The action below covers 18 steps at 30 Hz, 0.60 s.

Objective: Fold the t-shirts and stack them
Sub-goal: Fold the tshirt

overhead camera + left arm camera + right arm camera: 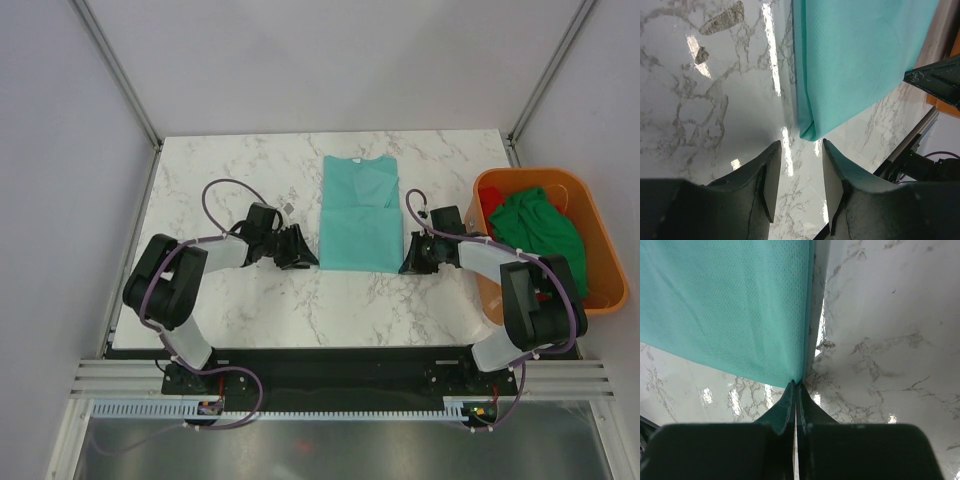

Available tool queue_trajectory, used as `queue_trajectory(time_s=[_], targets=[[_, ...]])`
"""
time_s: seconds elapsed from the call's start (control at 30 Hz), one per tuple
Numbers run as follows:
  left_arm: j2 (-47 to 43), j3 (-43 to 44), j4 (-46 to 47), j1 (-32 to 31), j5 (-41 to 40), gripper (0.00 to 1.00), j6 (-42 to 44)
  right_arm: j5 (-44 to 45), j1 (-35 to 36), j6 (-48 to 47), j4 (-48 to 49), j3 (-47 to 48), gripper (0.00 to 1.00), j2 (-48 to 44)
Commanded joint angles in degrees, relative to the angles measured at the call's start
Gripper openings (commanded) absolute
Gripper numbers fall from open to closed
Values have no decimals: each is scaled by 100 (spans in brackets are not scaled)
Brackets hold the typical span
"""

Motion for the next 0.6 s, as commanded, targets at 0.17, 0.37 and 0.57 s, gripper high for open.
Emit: queue_trajectory(time_s=[0.17,0.37,0.57], targets=[[667,464,413,-158,241,47,-56,140,20,10,-29,-71,0,-110],[852,447,413,-211,232,27,-47,210,11,63,-29,-106,0,-154],[713,255,413,-229,320,2,-160,254,37,379,-64,-212,0,-285]])
